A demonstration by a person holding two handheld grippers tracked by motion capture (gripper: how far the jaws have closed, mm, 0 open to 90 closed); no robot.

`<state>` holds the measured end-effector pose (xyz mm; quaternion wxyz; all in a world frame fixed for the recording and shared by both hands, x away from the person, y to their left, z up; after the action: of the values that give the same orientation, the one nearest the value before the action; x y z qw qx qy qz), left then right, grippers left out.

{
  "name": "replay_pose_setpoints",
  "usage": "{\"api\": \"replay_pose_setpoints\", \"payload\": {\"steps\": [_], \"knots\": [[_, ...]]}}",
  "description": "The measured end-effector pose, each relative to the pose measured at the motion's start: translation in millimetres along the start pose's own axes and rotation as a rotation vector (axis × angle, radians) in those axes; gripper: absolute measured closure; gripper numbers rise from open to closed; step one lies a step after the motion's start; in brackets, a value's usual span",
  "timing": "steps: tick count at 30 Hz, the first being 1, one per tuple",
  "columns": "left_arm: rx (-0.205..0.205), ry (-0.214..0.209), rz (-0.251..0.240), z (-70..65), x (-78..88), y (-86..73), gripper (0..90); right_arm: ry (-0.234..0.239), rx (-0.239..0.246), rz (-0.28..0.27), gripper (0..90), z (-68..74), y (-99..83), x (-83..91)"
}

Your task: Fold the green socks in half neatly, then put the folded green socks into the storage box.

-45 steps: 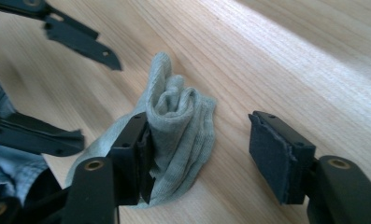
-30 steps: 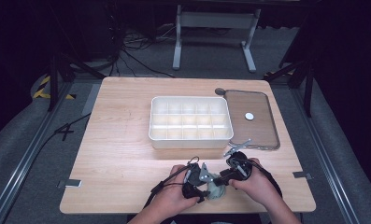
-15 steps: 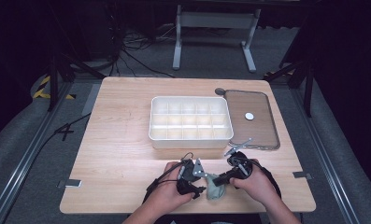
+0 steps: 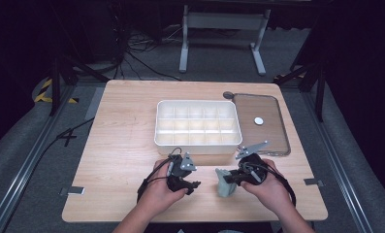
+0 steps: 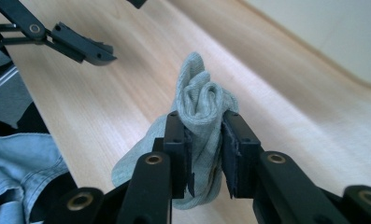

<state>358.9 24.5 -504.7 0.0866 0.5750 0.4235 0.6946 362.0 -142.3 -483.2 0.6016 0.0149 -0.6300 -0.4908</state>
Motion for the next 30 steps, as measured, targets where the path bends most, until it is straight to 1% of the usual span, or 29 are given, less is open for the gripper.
{"api": "replay_pose_setpoints", "payload": {"steps": [1,2,5,6,8,9,10,12,13,14,15,17,19,21,25,27,29,30], "knots": [[0.013,0.004,-0.006,3.2,1.9,-0.8,39.6,-0.005,0.005,-0.011,73.7,-0.7,3.6,2.6],[0.018,0.009,-0.001,5.4,3.6,-2.0,39.5,-0.019,0.019,-0.021,73.7,-2.9,8.3,6.2],[0.059,0.016,-0.01,12.6,8.5,-5.1,38.8,-0.055,0.035,-0.04,73.6,-7.9,18.7,14.3],[0.072,0.019,-0.012,14.4,9.8,-6.3,38.8,-0.06,0.042,-0.048,73.6,-9.4,22.6,17.0],[0.083,0.029,-0.003,19.1,12.8,-9.2,38.7,-0.085,0.06,-0.064,73.5,-13.9,31.1,22.7],[0.084,0.03,-0.005,20.7,13.6,-9.7,38.7,-0.101,0.074,-0.077,73.4,-16.6,35.2,24.8],[0.086,0.033,-0.005,22.6,15.0,-10.2,38.6,-0.11,0.077,-0.076,73.4,-18.1,37.4,26.6],[0.104,0.038,-0.014,26.2,17.5,-10.6,38.6,-0.128,0.092,-0.089,73.3,-22.9,45.3,30.9],[0.104,0.042,-0.015,28.1,18.4,-10.7,38.6,-0.134,0.093,-0.091,73.2,-24.5,48.0,32.3],[0.108,0.039,-0.02,28.9,18.8,-10.5,38.6,-0.144,0.102,-0.09,73.2,-26.8,50.4,33.4],[0.108,0.039,-0.02,28.9,18.8,-10.5,38.6,-0.144,0.102,-0.09,73.2,-26.8,50.4,33.4],[0.115,0.034,-0.016,29.4,19.3,-10.5,38.6,-0.156,0.107,-0.1,73.1,-31.8,57.0,36.1],[0.111,0.034,-0.023,29.5,18.7,-9.6,38.5,-0.164,0.107,-0.103,73.1,-35.6,61.1,37.9],[0.109,0.033,-0.024,29.4,18.8,-9.2,38.5,-0.189,0.122,-0.108,73.0,-40.1,65.4,40.2],[0.115,0.035,-0.03,30.4,19.6,-8.0,38.3,-0.21,0.139,-0.125,72.7,-46.0,72.6,44.5],[0.122,0.031,-0.039,30.3,19.7,-7.5,38.3,-0.216,0.136,-0.128,72.6,-49.4,75.1,46.0],[0.114,0.036,-0.036,32.1,21.2,-7.7,38.3,-0.231,0.137,-0.132,72.5,-54.1,77.8,47.1],[0.121,0.036,-0.038,31.9,21.6,-7.7,38.3,-0.233,0.136,-0.134,72.5,-56.1,79.3,47.2]]}}
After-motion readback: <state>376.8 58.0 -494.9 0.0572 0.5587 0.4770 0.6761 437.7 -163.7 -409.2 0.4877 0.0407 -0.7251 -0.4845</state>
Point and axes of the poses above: each handheld gripper's, and its own axes: x roughly backward along the jaws, y roughly out of its top, z roughly to its left, the point moved 9 cm from there along -x, roughly forward along the jaws, and after that the axes turned 6 degrees about -z, right-handed, at the moved point
